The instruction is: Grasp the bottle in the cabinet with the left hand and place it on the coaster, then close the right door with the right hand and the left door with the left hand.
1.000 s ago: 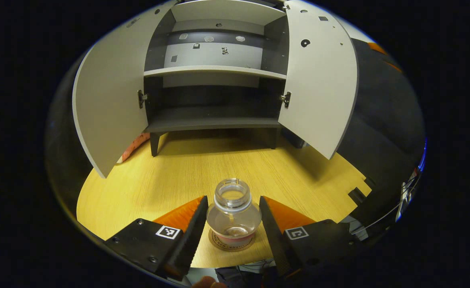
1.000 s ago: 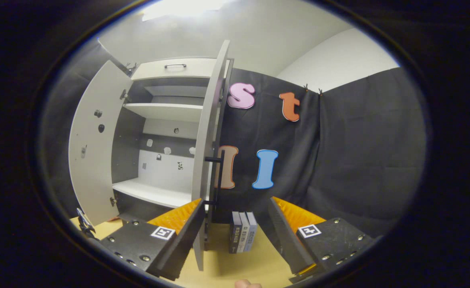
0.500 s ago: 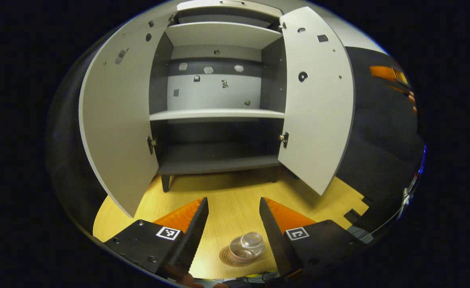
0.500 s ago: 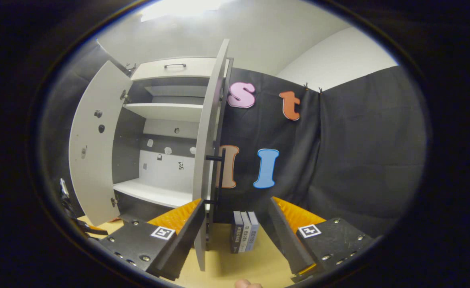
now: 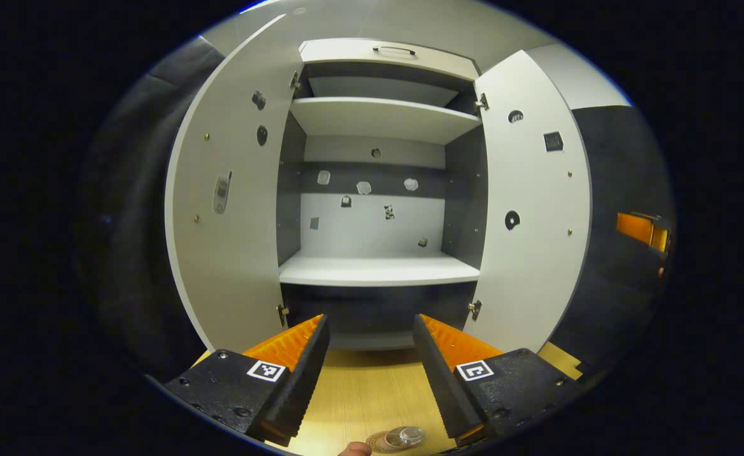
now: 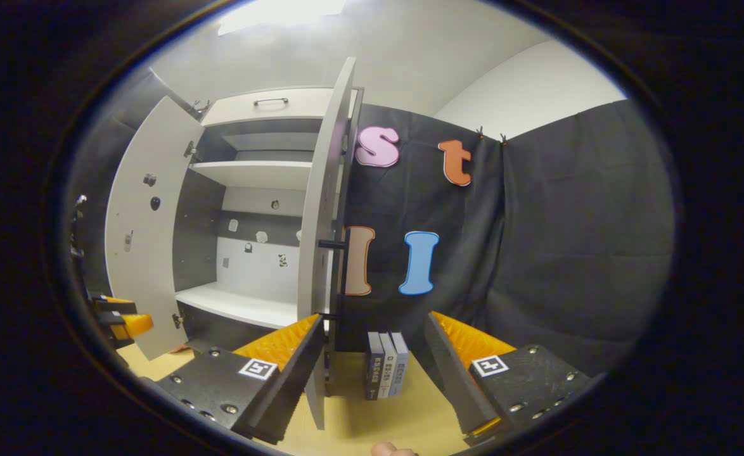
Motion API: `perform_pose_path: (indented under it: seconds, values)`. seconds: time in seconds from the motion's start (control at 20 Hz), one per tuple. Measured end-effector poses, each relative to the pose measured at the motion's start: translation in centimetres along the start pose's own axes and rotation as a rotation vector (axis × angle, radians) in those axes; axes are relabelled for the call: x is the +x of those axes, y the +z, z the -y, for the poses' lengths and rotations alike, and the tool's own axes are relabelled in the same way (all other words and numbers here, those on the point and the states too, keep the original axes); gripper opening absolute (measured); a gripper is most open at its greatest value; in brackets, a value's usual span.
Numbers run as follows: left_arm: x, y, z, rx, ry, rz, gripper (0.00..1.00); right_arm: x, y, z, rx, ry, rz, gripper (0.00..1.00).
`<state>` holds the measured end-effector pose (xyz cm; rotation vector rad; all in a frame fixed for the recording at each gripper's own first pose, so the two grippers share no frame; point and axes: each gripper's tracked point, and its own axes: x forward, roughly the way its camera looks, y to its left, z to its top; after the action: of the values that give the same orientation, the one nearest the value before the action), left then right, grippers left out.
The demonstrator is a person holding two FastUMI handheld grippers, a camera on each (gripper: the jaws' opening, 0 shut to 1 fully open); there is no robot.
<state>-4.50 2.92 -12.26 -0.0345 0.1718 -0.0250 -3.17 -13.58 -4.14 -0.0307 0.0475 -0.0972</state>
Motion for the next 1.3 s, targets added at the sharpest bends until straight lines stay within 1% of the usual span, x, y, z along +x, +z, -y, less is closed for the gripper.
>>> perform_pose_path:
  seconds: [0.15,0.3,0.35,0.4,0.5,0.55,0.6,0.65,0.75,0.8,0.85,0.9,0.95,1.1,1.15,1.2,1.3]
  values:
    - [-0.2,3.2,-0.4,0.012,0.023,0.049,0.85,0.8,0.0,0.0,0.000,-0.002,0.001,0.96]
    - [-0.6,6.1,-1.4,0.007,0.058,0.085,0.90,2.1,0.1,0.1,-0.001,-0.007,0.004,0.96]
    - [-0.9,6.7,-2.0,0.002,0.074,0.091,0.95,2.5,0.2,0.0,0.001,-0.007,0.001,0.96]
    - [-1.1,7.3,-2.5,-0.004,0.087,0.094,0.96,3.1,0.1,-0.2,0.004,-0.005,-0.001,0.96]
    - [-1.6,8.2,-3.9,-0.015,0.121,0.105,0.96,4.1,-0.2,-0.6,0.008,-0.001,-0.008,0.96]
    - [-2.0,8.4,-4.6,-0.017,0.141,0.110,0.94,4.5,-0.3,-0.9,0.014,0.004,-0.013,0.96]
    - [-2.3,8.5,-5.4,-0.018,0.160,0.114,0.96,4.9,-0.3,-1.3,0.022,0.012,-0.015,0.96]
    - [-2.5,8.5,-6.0,-0.018,0.177,0.119,0.96,5.1,-0.3,-1.8,0.031,0.020,-0.017,0.96]
    - [-3.0,8.3,-7.1,-0.022,0.206,0.120,0.96,5.3,-0.2,-1.5,0.037,0.011,-0.014,0.96]
    - [-3.1,8.1,-7.6,-0.028,0.218,0.117,0.93,5.4,-0.1,-1.9,0.045,0.025,-0.012,0.96]
    - [-3.3,8.0,-7.9,-0.035,0.227,0.114,0.94,5.5,-0.2,-2.2,0.048,0.048,-0.016,0.95]
    - [-3.3,7.9,-8.2,-0.045,0.232,0.113,0.96,5.4,-0.2,-2.3,0.052,0.067,-0.016,0.95]
    - [-3.3,7.9,-8.4,-0.055,0.234,0.115,0.94,5.4,-0.1,-2.5,0.050,0.081,-0.018,0.95]
    - [-2.7,8.1,-8.4,-0.084,0.228,0.123,0.94,5.7,0.0,-3.7,0.042,0.122,-0.014,0.95]
    - [-2.6,8.1,-8.3,-0.090,0.222,0.123,0.97,5.7,0.2,-4.3,0.041,0.139,-0.014,0.95]
    - [-2.4,8.1,-8.2,-0.094,0.215,0.123,0.94,5.6,0.1,-5.0,0.044,0.158,-0.013,0.95]
    - [-2.2,8.2,-8.0,-0.091,0.207,0.125,0.94,5.7,0.2,-6.4,0.046,0.201,-0.011,0.95]
